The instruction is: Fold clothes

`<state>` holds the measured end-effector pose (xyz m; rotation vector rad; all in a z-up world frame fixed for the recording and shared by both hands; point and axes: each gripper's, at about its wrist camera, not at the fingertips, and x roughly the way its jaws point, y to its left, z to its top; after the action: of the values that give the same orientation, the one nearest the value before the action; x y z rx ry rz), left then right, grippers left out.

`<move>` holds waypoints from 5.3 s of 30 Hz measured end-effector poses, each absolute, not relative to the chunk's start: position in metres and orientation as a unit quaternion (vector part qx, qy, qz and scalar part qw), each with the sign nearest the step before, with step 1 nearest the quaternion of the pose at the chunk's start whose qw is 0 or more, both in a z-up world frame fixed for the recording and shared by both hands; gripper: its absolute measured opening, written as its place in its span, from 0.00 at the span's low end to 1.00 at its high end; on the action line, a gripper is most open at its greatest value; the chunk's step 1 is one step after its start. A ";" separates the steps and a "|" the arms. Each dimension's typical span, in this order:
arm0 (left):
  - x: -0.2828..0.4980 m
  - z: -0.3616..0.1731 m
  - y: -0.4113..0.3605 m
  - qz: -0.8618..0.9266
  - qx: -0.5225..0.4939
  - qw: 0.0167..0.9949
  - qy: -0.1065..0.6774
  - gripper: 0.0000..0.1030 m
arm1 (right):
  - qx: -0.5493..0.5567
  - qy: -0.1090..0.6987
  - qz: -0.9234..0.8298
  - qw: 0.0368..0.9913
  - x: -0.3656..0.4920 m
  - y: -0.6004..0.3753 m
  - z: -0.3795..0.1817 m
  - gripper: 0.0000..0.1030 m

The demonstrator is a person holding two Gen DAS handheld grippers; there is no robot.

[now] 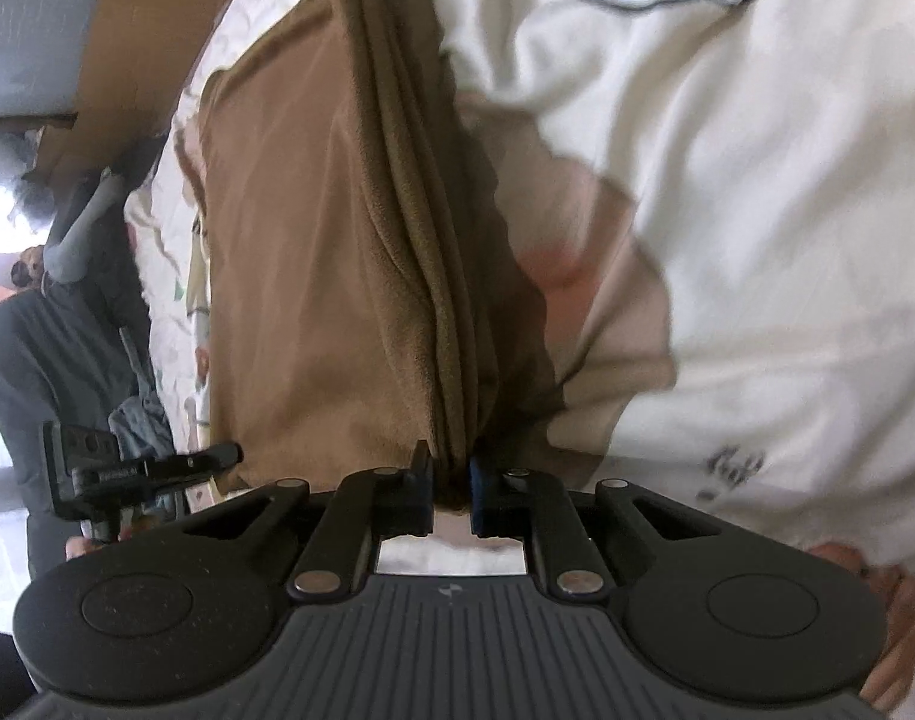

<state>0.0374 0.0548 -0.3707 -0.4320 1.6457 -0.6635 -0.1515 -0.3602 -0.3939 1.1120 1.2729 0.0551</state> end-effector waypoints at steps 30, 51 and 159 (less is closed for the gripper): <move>0.082 -0.276 0.097 -0.215 -0.041 0.700 0.680 0.52 | 0.377 0.534 -0.029 0.756 -0.134 -0.389 -0.284 0.50; 0.163 -0.250 0.026 -0.228 -0.028 0.735 0.638 0.70 | 0.399 0.461 -0.081 0.789 -0.084 -0.413 -0.279 0.60; 0.225 -0.380 -0.049 -0.353 -0.093 0.698 0.616 0.20 | 0.387 0.458 -0.024 0.800 0.017 -0.413 -0.390 0.23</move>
<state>0.2246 -0.0493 -0.3800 -0.2079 1.3738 -0.7864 0.0170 -0.4134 -0.3895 0.8299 0.9822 -0.0513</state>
